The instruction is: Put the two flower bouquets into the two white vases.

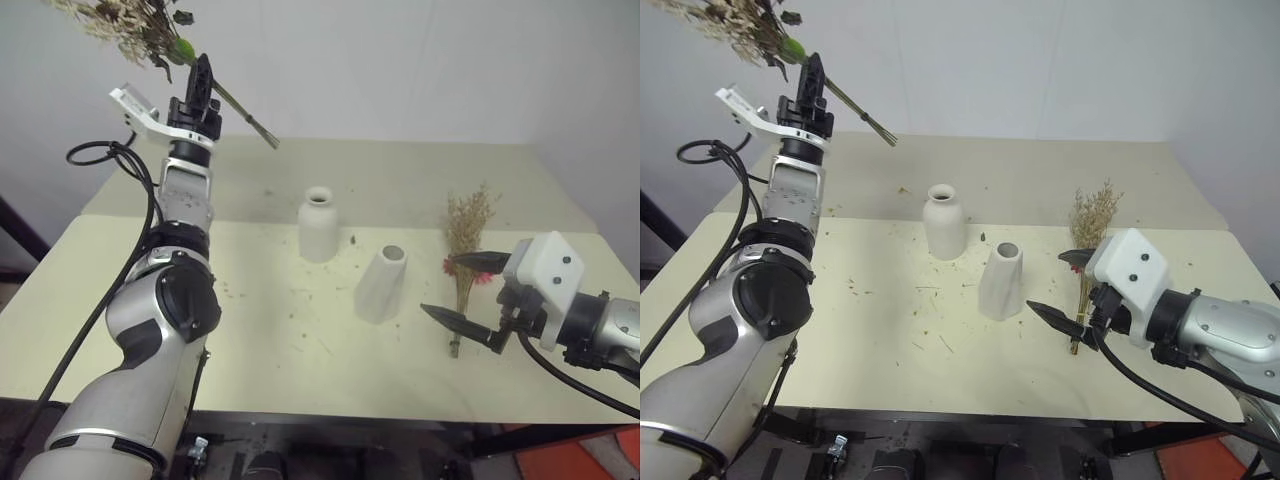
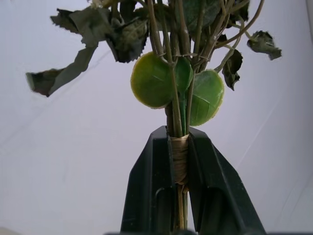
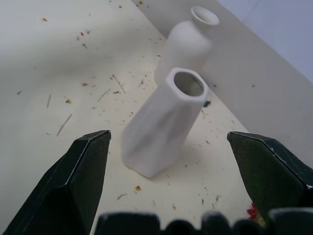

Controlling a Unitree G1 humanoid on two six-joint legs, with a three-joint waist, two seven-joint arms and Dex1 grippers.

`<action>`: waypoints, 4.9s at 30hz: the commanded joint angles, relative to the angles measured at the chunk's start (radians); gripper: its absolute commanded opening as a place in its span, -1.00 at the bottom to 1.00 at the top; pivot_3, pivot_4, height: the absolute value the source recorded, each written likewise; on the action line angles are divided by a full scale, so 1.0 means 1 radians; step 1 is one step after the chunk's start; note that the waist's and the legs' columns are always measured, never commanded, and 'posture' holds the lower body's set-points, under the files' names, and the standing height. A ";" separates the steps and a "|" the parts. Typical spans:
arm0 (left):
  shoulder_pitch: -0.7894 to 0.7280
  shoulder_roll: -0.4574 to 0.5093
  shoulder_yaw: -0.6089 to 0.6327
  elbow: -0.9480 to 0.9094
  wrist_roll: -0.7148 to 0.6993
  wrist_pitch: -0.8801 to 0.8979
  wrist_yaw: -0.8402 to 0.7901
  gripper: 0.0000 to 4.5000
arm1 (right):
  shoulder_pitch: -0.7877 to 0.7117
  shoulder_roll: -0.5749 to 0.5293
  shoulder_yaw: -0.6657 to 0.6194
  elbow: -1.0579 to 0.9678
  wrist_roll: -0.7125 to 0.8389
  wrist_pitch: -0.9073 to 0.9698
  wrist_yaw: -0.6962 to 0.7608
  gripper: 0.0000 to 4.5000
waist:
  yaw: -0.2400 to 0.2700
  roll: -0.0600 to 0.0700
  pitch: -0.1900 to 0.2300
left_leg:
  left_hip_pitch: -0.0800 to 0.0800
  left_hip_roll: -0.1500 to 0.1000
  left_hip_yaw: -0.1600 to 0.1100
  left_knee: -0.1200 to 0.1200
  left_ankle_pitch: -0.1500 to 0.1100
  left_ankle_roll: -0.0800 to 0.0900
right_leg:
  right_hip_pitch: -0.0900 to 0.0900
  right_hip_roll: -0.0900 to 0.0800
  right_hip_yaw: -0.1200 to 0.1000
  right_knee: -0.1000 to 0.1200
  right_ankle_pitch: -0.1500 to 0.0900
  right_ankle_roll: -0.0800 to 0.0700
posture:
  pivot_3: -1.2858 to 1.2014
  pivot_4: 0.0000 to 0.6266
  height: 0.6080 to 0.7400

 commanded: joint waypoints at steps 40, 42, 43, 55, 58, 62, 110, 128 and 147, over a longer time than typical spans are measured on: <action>0.094 -0.153 -0.235 0.043 0.361 -0.214 0.000 -0.94 | -0.042 0.036 -0.054 -0.071 0.116 -0.008 -0.125 1.00 | 0.000 0.000 0.000 | 0.001 0.000 0.000 0.000 0.000 0.000 | 0.000 0.000 0.000 0.001 0.003 -0.005 | 0.03 -0.52 1.00; 0.101 -0.156 -0.250 0.043 0.378 -0.224 -0.005 -0.94 | -0.037 0.036 -0.058 -0.071 0.112 -0.012 -0.123 1.00 | -0.002 0.000 0.000 | 0.001 0.000 0.000 0.000 0.000 0.000 | 0.000 0.000 0.000 0.001 0.003 -0.005 | 0.03 -0.52 1.00; 0.105 -0.156 -0.258 0.043 0.387 -0.231 -0.006 -0.94 | -0.033 0.035 -0.060 -0.071 0.110 -0.013 -0.122 1.00 | -0.002 0.000 0.000 | 0.000 0.000 0.000 0.000 0.000 0.000 | 0.000 0.000 0.000 0.001 0.003 -0.005 | 0.03 -0.52 1.00; 0.132 -0.157 -0.296 0.042 0.430 -0.258 -0.037 -0.62 | -0.102 0.037 -0.045 -0.018 0.130 0.020 -0.189 1.00 | -0.001 0.000 0.000 | 0.001 0.000 0.000 0.000 0.000 0.000 | 0.000 0.000 0.001 0.001 0.003 -0.005 | 0.03 -0.52 1.00; 0.135 -0.158 -0.295 0.040 0.427 -0.255 -0.062 -0.22 | -0.104 0.032 -0.036 -0.011 0.124 0.017 -0.192 1.00 | 0.000 0.000 0.000 | 0.000 0.000 0.000 0.000 0.000 0.000 | 0.000 0.000 0.001 0.001 0.003 -0.005 | 0.03 -0.52 1.00; 0.142 -0.143 -0.289 0.035 0.416 -0.244 -0.137 0.38 | -0.094 0.027 -0.033 -0.007 0.119 0.016 -0.189 1.00 | -0.001 0.000 0.000 | 0.000 0.000 0.000 0.000 0.000 0.000 | 0.000 0.000 0.001 0.001 0.003 -0.005 | 0.03 -0.52 1.00; -0.042 0.083 -0.316 -0.136 0.282 -0.135 -0.464 0.99 | -0.114 0.042 0.039 0.097 -0.004 -0.009 -0.131 1.00 | -0.018 0.000 0.000 | 0.001 0.000 0.000 0.000 0.000 0.000 | 0.000 0.001 0.001 0.003 0.003 -0.005 | 0.03 -0.52 1.00; 0.069 0.095 -0.582 -0.004 0.604 -0.062 -0.284 0.99 | -0.083 0.052 0.014 0.065 -0.006 0.027 -0.177 1.00 | -0.024 0.000 0.000 | 0.000 0.000 0.000 0.000 0.000 0.000 | -0.001 0.001 0.001 0.003 0.003 -0.005 | 0.03 -0.52 1.00; 0.169 0.309 -0.610 -0.220 0.577 0.015 -0.625 0.99 | -0.038 0.058 -0.005 0.049 -0.034 0.034 -0.186 1.00 | -0.034 0.001 0.000 | 0.001 0.001 0.000 0.000 0.000 0.000 | -0.001 0.001 0.001 0.003 0.003 -0.005 | 0.03 -0.52 1.00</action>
